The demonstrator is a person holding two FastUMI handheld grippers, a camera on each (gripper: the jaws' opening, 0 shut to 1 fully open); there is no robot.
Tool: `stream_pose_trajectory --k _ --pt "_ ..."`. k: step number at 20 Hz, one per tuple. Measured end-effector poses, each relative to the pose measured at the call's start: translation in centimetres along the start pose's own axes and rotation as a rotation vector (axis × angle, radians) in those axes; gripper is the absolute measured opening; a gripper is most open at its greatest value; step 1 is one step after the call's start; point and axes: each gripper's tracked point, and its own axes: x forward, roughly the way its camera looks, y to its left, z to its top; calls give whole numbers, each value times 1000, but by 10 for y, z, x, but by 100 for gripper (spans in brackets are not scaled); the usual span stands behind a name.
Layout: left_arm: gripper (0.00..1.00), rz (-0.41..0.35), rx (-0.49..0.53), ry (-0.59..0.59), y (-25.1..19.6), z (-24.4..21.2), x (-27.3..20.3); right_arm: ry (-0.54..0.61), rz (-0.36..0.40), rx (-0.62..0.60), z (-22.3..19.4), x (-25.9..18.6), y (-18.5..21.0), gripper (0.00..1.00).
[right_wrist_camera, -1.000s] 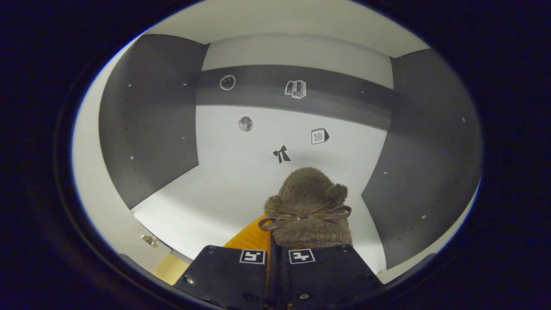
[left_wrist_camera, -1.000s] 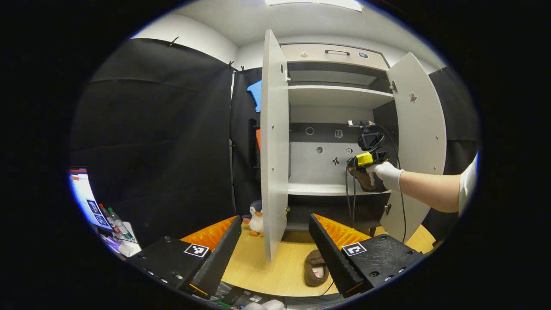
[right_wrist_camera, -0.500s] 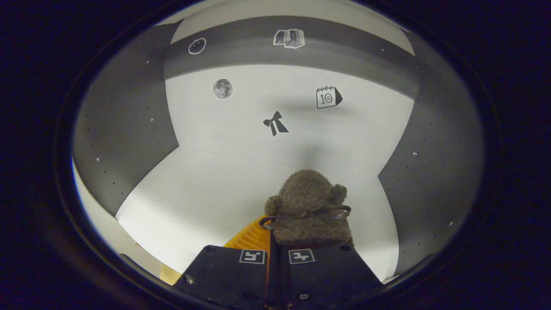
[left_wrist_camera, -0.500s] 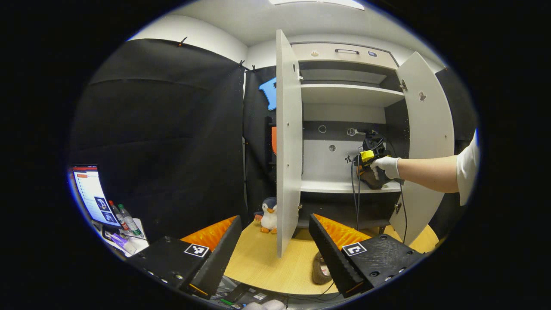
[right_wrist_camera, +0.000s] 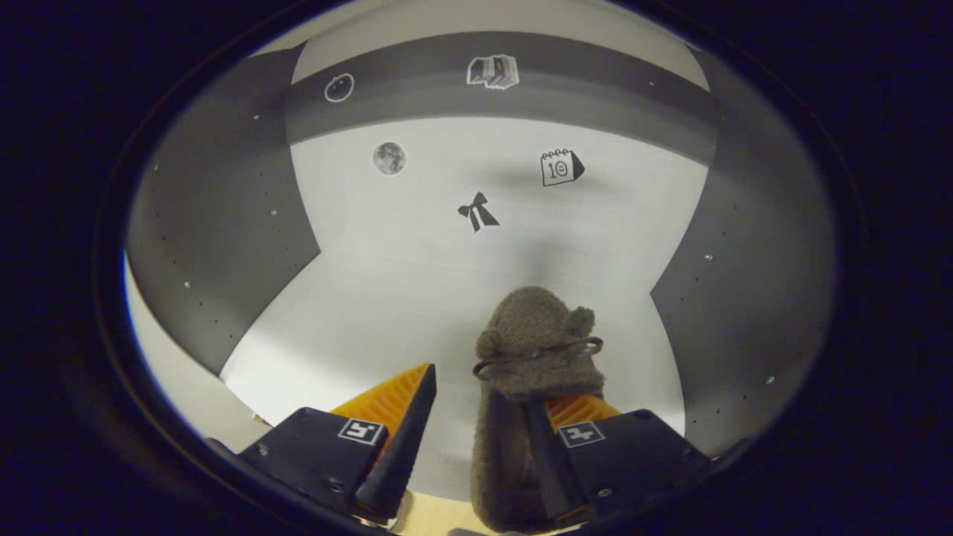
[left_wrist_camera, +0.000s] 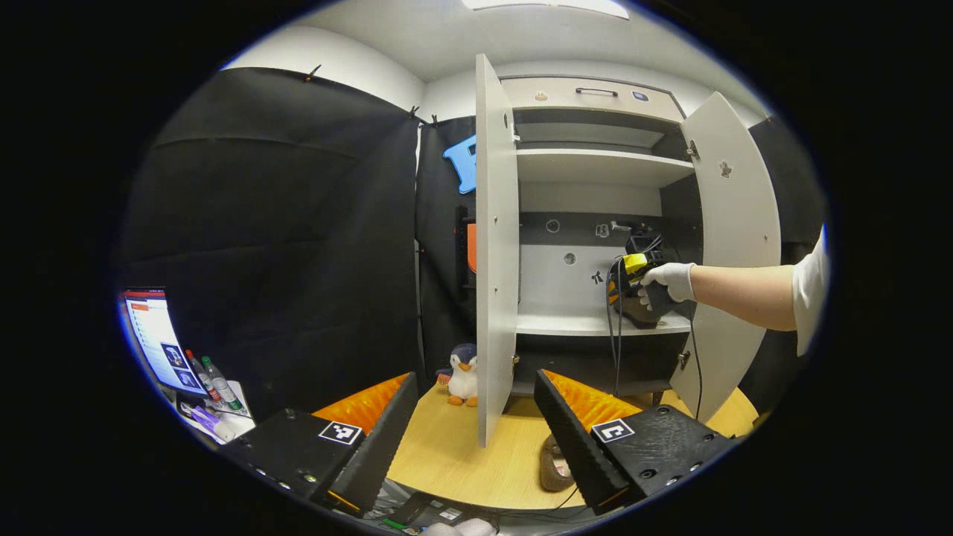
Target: Grab one shoe with the right hand and put it into the shoe cabinet, grab the other shoe with the left hand and put it into the shoe cabinet; then close the right door with the right hand and the left door with the left hand.
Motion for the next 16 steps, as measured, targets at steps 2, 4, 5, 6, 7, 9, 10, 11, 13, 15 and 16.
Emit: stream_pose_trajectory --k 2,4,5,6,7,9,10,11,13,15,16 --pt "96 -10 -1 -8 0 2 0 -25 3 -4 -1 -15 2 81" --pt "96 -19 -2 -14 1 5 0 -59 5 -13 -1 -32 2 84" --pt "96 -27 -2 -15 2 7 0 -92 5 -15 1 -42 2 84" --pt "96 -32 -3 -14 1 6 1 -137 -6 -17 6 -54 -1 85" --pt "96 -43 -4 -12 1 5 0 -194 -16 -22 12 -68 -3 85" --pt "96 -63 0 -8 1 5 2 -299 -31 -38 16 -98 -4 84" --pt "96 -72 4 -7 0 6 5 -333 -34 -48 11 -111 -4 90" --pt "96 -82 8 -6 -2 6 8 -368 -34 -52 6 -126 -3 98" --pt "96 -104 10 -4 -8 6 11 -434 -33 -45 -8 -157 -2 100" --pt "96 -129 10 -8 -11 8 15 -489 -24 -27 -25 -187 0 100" --pt "96 -142 12 -11 -12 9 17 -516 -11 -20 -34 -202 4 100"
